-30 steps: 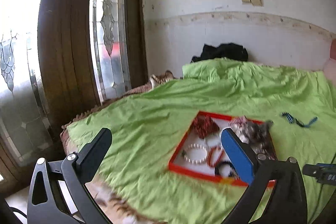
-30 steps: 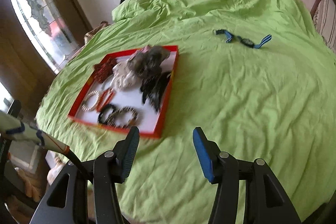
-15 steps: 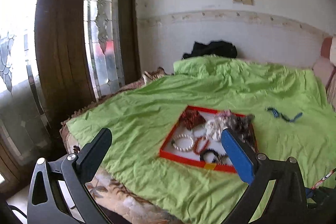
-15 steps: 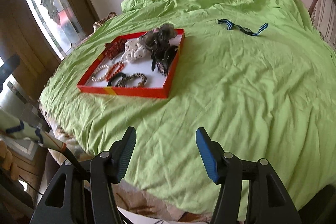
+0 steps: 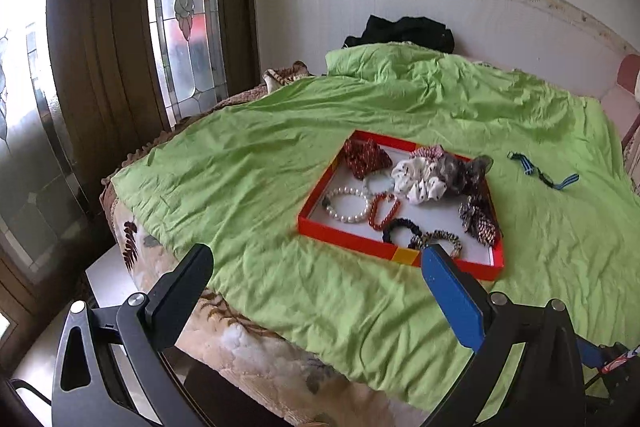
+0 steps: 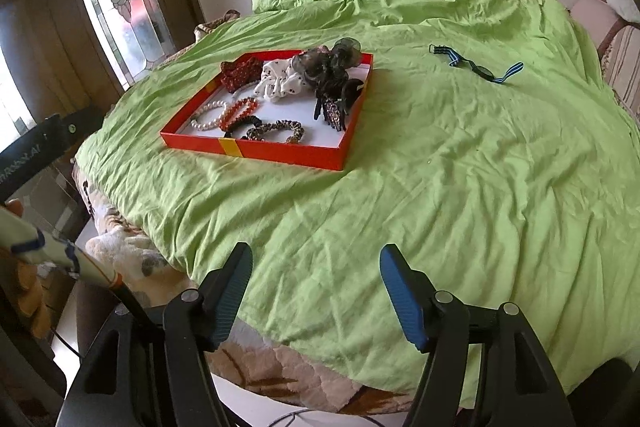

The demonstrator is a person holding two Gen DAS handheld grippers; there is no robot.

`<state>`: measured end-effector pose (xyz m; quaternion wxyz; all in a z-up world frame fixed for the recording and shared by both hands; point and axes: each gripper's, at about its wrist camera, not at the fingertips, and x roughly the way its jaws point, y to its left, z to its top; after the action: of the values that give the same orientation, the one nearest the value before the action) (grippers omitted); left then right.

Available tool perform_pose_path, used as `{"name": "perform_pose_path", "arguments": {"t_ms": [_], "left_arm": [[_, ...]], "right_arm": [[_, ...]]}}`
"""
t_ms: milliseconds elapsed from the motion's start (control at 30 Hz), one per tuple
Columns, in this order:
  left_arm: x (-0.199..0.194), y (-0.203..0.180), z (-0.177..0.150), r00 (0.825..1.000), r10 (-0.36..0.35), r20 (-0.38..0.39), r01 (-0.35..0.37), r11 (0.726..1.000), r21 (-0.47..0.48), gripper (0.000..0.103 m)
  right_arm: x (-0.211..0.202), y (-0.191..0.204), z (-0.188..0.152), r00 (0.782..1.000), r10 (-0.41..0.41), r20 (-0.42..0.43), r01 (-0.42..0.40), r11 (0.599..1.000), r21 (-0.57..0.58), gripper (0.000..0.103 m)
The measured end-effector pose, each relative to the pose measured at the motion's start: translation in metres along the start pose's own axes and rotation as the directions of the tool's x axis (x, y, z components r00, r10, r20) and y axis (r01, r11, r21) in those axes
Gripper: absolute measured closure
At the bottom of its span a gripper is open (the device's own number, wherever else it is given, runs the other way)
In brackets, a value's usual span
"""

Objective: Organize jewelry

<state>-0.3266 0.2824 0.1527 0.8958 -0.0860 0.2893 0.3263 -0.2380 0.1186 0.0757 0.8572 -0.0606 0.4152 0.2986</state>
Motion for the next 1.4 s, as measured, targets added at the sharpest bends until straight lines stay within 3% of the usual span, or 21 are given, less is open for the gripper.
{"name": "perform_pose_path", "arguments": {"t_ms": [433, 667, 1400], "left_arm": [[0.023, -0.002, -0.013, 0.995, -0.071, -0.071, 0.075, 0.996, 0.051, 0.0], [0.036, 0.004, -0.017, 0.986, -0.118, -0.119, 0.12, 0.993, 0.015, 0.0], [0.053, -0.007, -0.03, 0.976, -0.109, -0.188, 0.122, 0.991, 0.062, 0.0]], "right_arm": [[0.013, 0.011, -0.002, 0.999, -0.04, -0.035, 0.039, 0.999, -0.021, 0.03], [0.018, 0.017, -0.002, 0.997, -0.054, -0.047, 0.052, 0.998, -0.039, 0.03], [0.031, 0.016, -0.002, 0.994, -0.071, -0.08, 0.069, 0.997, -0.023, 0.029]]}}
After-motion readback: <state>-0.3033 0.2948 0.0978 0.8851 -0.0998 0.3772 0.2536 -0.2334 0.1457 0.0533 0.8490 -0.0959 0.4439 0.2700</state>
